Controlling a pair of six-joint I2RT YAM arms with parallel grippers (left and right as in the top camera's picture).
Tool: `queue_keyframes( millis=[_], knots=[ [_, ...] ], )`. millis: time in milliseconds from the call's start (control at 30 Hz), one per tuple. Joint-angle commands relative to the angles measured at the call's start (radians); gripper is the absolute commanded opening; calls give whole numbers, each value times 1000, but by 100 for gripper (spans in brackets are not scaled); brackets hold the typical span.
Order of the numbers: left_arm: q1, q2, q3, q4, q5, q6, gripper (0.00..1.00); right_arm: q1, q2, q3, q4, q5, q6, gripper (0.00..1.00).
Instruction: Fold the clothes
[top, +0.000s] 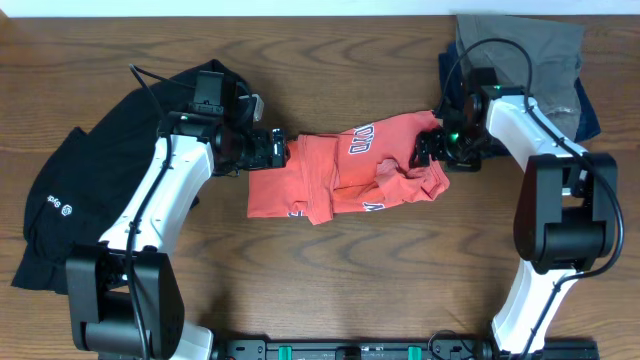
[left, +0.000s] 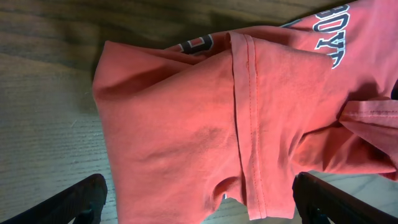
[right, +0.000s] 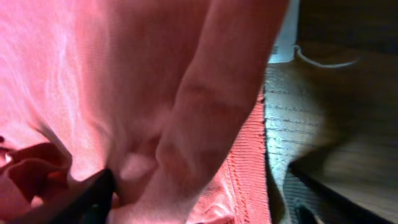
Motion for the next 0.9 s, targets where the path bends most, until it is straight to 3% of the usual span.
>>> queue_keyframes(
  millis=[0,200,267,500,867],
  knots=[
    [4,-23,24,-4,-12,24,96,26,21,-83,24,-56,30,77],
    [4,-23,24,-5,-12,23,96,87,21,-129,105,-126,61,63],
    [4,-23,24,-6,-12,24,96,98,21,-128,132,-119,92,54],
    [5,-23,24,-8,-32,24,96,44,21,-111,195,-116,154,1],
    [51,-24,24,-15,-122,24,97,-109,-66,84,10,-124,35,1]
  ],
)
